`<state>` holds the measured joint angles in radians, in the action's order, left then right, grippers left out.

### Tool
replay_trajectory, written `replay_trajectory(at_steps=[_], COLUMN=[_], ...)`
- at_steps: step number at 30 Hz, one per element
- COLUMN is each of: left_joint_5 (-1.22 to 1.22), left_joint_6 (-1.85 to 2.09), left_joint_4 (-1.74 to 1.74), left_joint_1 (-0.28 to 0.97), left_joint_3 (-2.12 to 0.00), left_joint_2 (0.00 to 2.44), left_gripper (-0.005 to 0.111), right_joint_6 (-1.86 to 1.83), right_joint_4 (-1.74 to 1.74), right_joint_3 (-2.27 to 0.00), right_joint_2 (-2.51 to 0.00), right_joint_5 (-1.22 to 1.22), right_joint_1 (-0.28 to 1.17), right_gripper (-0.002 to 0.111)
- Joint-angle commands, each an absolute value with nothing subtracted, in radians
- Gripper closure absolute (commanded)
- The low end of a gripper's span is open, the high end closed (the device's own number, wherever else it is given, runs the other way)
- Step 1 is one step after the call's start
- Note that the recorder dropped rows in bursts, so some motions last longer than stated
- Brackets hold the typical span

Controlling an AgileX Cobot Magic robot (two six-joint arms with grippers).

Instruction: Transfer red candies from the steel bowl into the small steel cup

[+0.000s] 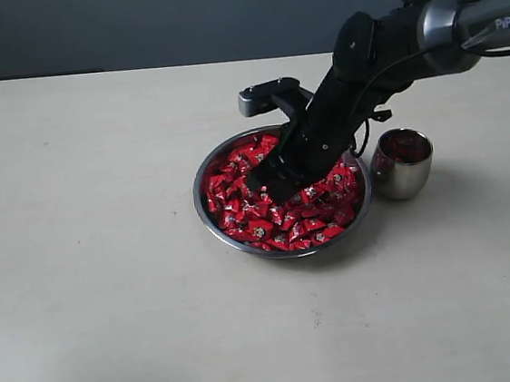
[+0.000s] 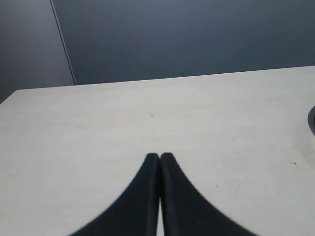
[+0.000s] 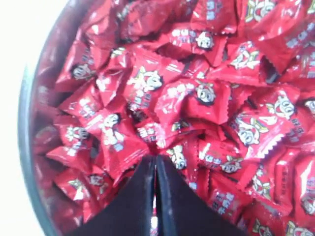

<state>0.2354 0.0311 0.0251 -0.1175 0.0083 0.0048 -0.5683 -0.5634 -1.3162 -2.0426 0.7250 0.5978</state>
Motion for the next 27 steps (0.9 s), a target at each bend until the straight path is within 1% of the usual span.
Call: replay_trajectory(at_steps=[1,11,13,16,18,19,24,27], left_joint_5=[0.231,0.231,0.231,0.231,0.231,0.231,0.231,0.231], left_joint_6=[0.029,0.029,0.029,0.029,0.029,0.029,0.029,0.029], left_joint_4=[0.027,0.027,0.027,0.027,0.027,0.027,0.027,0.027], left_joint_1=[-0.120,-0.120,-0.120,-0.120,-0.120,-0.120,-0.120,-0.120], left_joint_3=[0.000,0.000,0.000,0.000,0.000,0.000,0.000,0.000], left_joint_2=[0.000,0.000,0.000,0.000,0.000,0.000,0.000,0.000], left_gripper=[0.106,0.106,0.106,0.106,0.106,0.106,0.106,0.106], right_joint_6=[-0.573,-0.557,-0.553,-0.546,-0.546,-0.546,-0.546,-0.546], right_joint_4=[-0.559,-0.549,-0.549,-0.547,-0.550,-0.550,-0.579,-0.618], right_joint_3=[-1.322,-1.322,-1.322,-1.322,-1.322,-1.322,-1.324,-1.379], right_joint_2=[-1.968,-1.914,-1.918,-1.933,-1.947,-1.957,-2.009,-2.070], right_joint_5=[0.756,0.768,0.733,0.683,0.663,0.655,0.619,0.633], right_joint_1=[0.598,0.598,0.598,0.598,0.598,0.598,0.598,0.598], right_gripper=[0.106,0.105,0.097,0.075,0.065,0.063,0.063,0.063])
